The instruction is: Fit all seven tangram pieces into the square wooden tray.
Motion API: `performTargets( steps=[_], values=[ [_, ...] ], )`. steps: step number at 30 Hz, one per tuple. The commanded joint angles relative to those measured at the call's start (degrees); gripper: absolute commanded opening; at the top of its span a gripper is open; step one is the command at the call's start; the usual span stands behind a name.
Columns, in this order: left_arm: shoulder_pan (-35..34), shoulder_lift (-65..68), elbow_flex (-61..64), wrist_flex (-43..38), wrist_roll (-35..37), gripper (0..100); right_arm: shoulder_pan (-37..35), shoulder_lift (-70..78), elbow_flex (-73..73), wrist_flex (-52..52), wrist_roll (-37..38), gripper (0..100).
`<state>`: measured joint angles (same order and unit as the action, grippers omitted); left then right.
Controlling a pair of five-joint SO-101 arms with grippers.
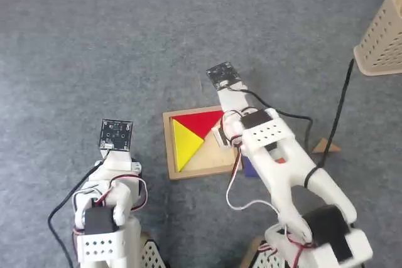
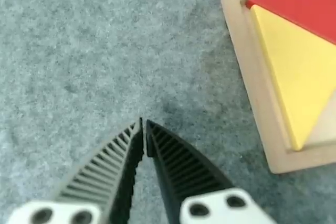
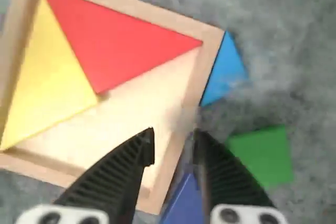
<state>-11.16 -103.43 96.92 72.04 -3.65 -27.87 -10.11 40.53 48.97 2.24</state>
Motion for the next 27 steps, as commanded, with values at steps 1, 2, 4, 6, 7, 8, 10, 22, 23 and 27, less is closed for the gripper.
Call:
performTargets(
  steps=[1, 2, 4, 6, 7, 8, 10, 22, 23, 27],
  values=[
    [0.00, -1.05, -0.40, 0.35, -0.26, 1, 1.63, 4.09, -5.01, -1.10, 0.35, 16.2],
    [0.00, -1.05, -0.40, 0.35, -0.26, 1, 1.98, 5.67, -5.71, -1.10, 0.35, 16.2],
    [0.00, -1.05, -0.40, 0.35, -0.26, 1, 2.24, 8.75, -7.03, -0.92, 0.35, 16.2],
    [0.00, -1.05, -0.40, 0.35, -0.26, 1, 2.59, 11.21, -8.18, -0.92, 0.26, 16.2],
    [0.00, -1.05, -0.40, 0.35, -0.26, 1, 3.03, 12.26, -8.53, -0.92, 0.26, 16.2],
    [0.00, -1.05, -0.40, 0.35, -0.26, 1, 3.30, 12.97, -8.97, -0.92, 0.26, 16.2],
    [0.00, -1.05, -0.40, 0.35, -0.26, 1, 3.82, 14.20, -9.58, -1.01, 0.26, 15.9],
    [0.00, -1.05, -0.40, 0.35, -0.26, 1, 11.91, 15.43, -8.79, 1.27, -0.26, 0.6],
    [0.00, -1.05, -0.40, 0.35, -0.26, 1, 13.05, 15.25, -8.44, 1.71, -0.26, 0.7],
    [0.00, -1.05, -0.40, 0.35, -0.26, 1, 15.52, 14.55, -8.18, 2.95, -0.26, 0.7]
  ],
)
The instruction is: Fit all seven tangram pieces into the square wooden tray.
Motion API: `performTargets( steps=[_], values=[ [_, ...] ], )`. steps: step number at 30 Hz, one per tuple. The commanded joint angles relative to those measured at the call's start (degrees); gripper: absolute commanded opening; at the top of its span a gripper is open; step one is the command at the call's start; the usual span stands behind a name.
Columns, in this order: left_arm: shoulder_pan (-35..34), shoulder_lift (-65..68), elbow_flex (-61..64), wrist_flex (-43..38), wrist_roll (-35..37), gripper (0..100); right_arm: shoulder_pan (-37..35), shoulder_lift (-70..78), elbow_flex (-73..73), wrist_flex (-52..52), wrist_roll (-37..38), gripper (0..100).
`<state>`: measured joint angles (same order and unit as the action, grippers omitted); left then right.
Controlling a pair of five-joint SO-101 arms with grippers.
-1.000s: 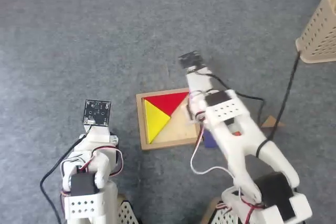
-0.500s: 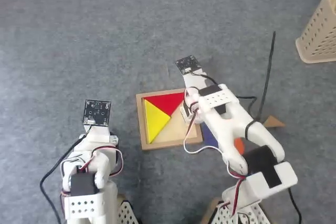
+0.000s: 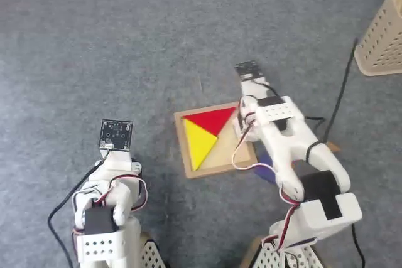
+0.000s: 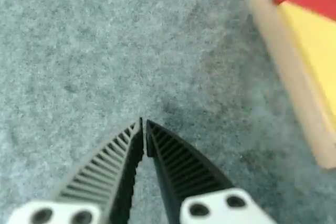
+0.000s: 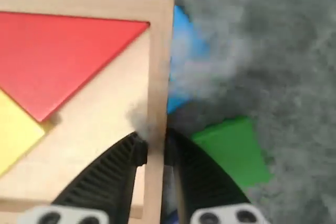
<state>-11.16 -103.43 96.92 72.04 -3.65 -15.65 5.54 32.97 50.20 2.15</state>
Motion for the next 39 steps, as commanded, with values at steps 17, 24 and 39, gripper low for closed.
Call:
performTargets(
  steps=[17, 24, 39],
  values=[
    [0.00, -1.05, -0.40, 0.35, -0.26, 1, -7.78, -15.69, 5.27, 2.33, 1.58, 17.2],
    [0.00, -1.05, -0.40, 0.35, -0.26, 1, -10.86, -16.57, 5.54, 2.07, 1.49, 8.8],
    [0.00, -1.05, -0.40, 0.35, -0.26, 1, -23.34, -10.86, 6.77, -3.21, 6.77, 0.6]
  ],
)
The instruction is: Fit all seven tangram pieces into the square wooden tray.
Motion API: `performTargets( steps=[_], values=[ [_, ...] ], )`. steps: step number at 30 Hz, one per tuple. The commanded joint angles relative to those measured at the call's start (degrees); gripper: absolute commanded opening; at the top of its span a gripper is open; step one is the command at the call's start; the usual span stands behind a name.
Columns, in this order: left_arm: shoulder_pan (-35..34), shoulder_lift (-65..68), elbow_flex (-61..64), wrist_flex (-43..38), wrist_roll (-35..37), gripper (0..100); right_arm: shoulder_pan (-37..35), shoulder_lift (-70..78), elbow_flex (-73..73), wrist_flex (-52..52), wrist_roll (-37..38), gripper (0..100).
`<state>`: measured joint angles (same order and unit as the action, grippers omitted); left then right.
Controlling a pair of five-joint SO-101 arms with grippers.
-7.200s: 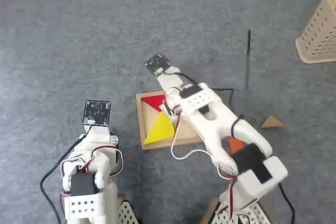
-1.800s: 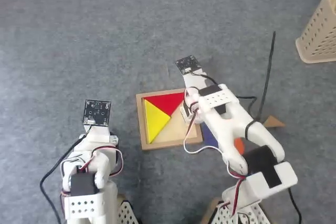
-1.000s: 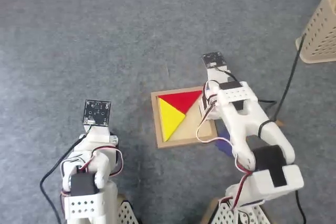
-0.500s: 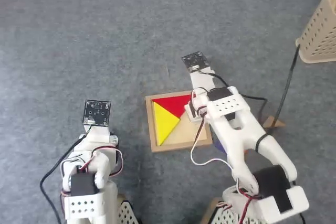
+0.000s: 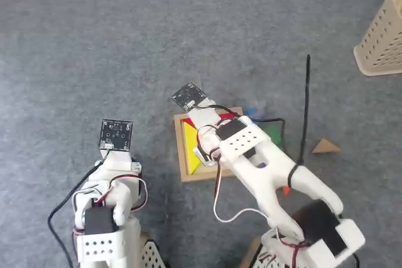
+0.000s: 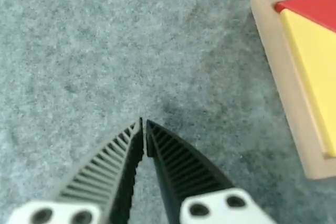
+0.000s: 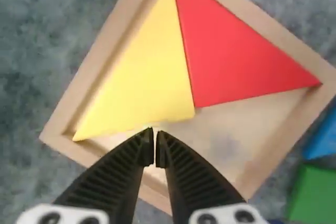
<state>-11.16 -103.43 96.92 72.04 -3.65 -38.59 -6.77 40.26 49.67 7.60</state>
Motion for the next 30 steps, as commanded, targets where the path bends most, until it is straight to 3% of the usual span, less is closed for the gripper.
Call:
performTargets(
  steps=[1, 11, 14, 23, 30],
  values=[
    [0.00, -1.05, -0.40, 0.35, -0.26, 1, -0.40, 2.68, -0.62, -3.82, 1.41, 0.6],
    [0.00, -1.05, -0.40, 0.35, -0.26, 1, -0.04, 7.43, -4.92, -5.85, 1.41, 0.6],
    [0.00, -1.05, -0.40, 0.35, -0.26, 1, 1.98, 3.38, -5.01, -1.10, 1.49, 0.6],
    [0.00, -1.05, -0.40, 0.35, -0.26, 1, 21.32, -22.02, -5.10, 16.22, 1.49, 0.6],
    [0.00, -1.05, -0.40, 0.35, -0.26, 1, 31.25, -19.82, 1.41, 23.60, 7.82, 0.7]
  ],
)
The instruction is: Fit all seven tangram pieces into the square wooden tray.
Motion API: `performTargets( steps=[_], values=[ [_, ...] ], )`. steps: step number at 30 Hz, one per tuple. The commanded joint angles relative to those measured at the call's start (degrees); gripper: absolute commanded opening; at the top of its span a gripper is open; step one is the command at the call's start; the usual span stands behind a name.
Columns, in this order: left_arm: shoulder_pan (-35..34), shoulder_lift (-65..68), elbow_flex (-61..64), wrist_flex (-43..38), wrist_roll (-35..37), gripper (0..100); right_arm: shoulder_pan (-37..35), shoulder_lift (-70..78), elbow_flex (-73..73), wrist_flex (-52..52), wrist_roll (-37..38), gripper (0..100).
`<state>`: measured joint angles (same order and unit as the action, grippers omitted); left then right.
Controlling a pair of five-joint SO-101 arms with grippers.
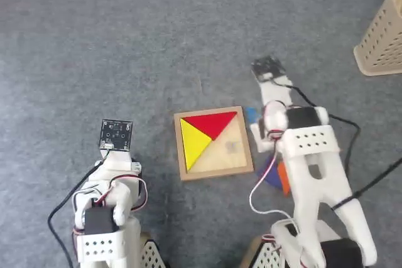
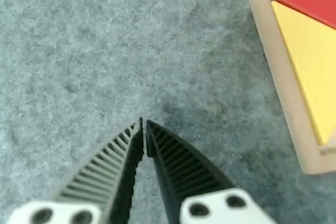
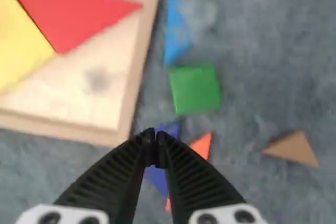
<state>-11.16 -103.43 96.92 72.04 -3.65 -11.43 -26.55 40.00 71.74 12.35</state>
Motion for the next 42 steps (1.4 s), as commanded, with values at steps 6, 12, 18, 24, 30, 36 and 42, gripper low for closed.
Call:
performTargets(
  steps=[6, 12, 18, 24, 30, 36, 42],
  values=[
    [0.00, -1.05, -0.40, 0.35, -0.26, 1, 6.90, 5.85, 7.12, 1.27, 6.15, 15.5],
    [0.00, -1.05, -0.40, 0.35, -0.26, 1, 7.16, 10.33, 11.16, -3.74, 6.77, 19.5],
    [0.00, -1.05, -0.40, 0.35, -0.26, 1, 7.34, 16.40, 12.22, -11.21, 8.88, 19.5],
    [0.00, -1.05, -0.40, 0.35, -0.26, 1, 7.96, 20.44, 8.70, -12.70, 8.62, 19.1],
    [0.00, -1.05, -0.40, 0.35, -0.26, 1, 13.32, 20.79, 5.36, -12.70, 3.69, 19.1],
    [0.00, -1.05, -0.40, 0.35, -0.26, 1, 16.22, 20.44, 3.78, -12.44, 0.62, 19.1],
    [0.00, -1.05, -0.40, 0.35, -0.26, 1, 14.73, 20.35, 0.70, -12.26, 1.05, 19.5]
  ],
)
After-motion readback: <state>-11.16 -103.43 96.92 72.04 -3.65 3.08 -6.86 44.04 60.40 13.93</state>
